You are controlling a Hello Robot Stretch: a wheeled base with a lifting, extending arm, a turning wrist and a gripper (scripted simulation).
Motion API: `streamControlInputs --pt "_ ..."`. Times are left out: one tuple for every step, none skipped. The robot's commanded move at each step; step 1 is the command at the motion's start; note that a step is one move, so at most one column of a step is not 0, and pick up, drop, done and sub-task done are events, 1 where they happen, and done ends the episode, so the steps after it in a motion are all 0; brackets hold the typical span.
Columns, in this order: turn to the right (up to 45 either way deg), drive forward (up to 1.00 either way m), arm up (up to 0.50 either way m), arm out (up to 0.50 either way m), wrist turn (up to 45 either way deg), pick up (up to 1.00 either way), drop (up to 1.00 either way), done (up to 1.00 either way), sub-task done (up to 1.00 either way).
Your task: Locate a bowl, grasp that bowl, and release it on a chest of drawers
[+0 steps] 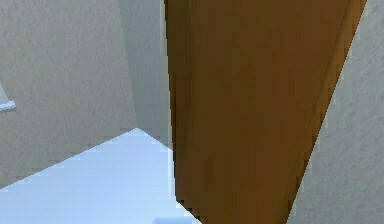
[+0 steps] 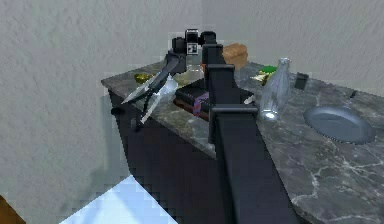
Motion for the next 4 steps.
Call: streamControlInputs --pt "0.0 0.00 0.00 0.00 45.0 0.00 0.00 0.00 0.00" --pt "0.0 0.00 0.00 0.00 45.0 0.00 0.00 0.00 0.00" --pt "0.0 0.00 0.00 0.00 15.0 0.00 0.00 0.00 0.00" --pt "0.0 0.00 -0.08 0.00 0.0 0.00 0.00 0.00 0.00"
